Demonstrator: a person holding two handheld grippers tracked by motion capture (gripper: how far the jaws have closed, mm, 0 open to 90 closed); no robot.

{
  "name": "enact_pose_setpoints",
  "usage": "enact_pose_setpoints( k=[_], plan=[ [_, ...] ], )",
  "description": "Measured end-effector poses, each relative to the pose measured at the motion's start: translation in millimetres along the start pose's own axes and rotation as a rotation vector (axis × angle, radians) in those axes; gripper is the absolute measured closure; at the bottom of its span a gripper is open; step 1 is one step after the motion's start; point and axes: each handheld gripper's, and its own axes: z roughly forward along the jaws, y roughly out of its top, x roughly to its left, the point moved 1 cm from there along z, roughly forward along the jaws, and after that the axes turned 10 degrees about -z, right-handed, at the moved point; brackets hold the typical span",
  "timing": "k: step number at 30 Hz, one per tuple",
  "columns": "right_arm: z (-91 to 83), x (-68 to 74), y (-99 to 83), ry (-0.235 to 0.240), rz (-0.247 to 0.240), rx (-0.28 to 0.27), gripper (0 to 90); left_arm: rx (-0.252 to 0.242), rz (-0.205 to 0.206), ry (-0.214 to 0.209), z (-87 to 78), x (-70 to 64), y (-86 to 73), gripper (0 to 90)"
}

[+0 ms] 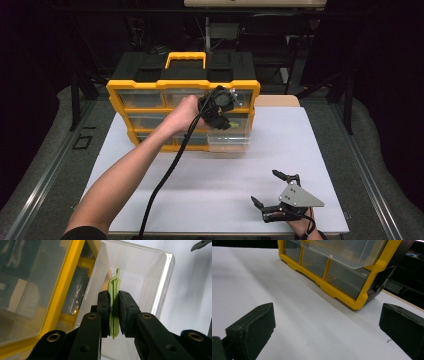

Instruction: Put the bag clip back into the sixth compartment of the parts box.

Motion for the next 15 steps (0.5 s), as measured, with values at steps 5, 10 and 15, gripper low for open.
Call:
enact_pose_setpoints(
  k=[5,10,15],
  plan=[
    [-0.2,-0.3,0.0,0.001,-0.003,-0.001,0.1,0.015,-0.004,-0.001,6.2,1.5,-0.6,80.3],
    [-0.2,-0.5,-0.1,0.000,-0.003,-0.001,0.1,0.034,-0.004,-0.001,12.8,1.9,-1.4,80.3],
    [-0.2,-0.3,0.0,0.000,-0.003,0.000,0.1,0.037,-0.009,-0.008,17.2,1.4,-1.7,80.1]
  ],
)
